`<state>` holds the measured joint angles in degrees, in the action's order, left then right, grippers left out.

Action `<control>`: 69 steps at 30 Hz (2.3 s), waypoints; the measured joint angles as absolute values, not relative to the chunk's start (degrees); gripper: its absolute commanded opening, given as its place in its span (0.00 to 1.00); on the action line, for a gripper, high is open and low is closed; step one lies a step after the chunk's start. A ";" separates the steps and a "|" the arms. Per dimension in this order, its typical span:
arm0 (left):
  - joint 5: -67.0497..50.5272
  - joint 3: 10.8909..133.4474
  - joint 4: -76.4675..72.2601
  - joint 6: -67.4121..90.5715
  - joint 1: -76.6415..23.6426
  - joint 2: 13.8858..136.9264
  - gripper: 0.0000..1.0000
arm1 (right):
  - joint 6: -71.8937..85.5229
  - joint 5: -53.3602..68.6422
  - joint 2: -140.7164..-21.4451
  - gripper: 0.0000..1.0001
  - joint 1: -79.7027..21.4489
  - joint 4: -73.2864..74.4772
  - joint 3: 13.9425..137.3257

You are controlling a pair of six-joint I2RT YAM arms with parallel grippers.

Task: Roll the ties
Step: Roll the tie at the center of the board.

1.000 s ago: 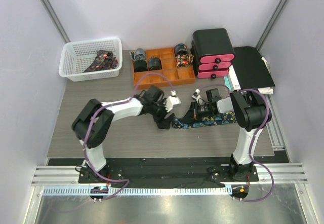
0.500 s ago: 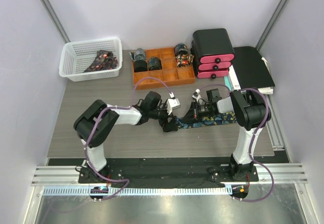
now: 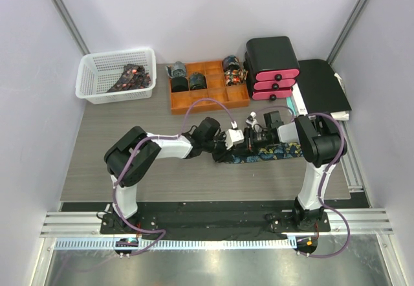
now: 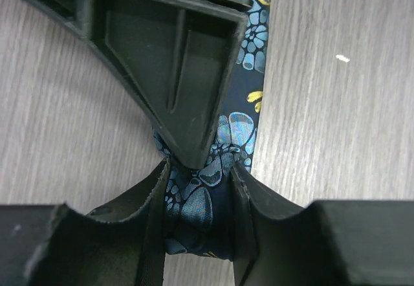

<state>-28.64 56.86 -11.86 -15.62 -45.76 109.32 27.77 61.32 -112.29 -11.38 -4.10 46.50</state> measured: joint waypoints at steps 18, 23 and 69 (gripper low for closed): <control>-19.46 63.59 2.83 -24.32 -48.86 108.90 0.31 | 27.66 57.65 -106.32 0.50 -12.84 5.56 50.33; -19.07 63.99 3.84 -24.53 -48.75 108.92 0.32 | 28.77 57.67 -106.94 0.44 -14.92 3.33 49.54; -34.00 37.12 -33.80 -13.39 -43.31 100.73 0.95 | 12.95 68.18 -119.79 0.01 -9.32 13.96 56.40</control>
<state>-34.00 37.12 -33.80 -13.39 -43.31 100.73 12.95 68.18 -119.79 -9.32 13.96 56.40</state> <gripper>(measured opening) 0.956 0.049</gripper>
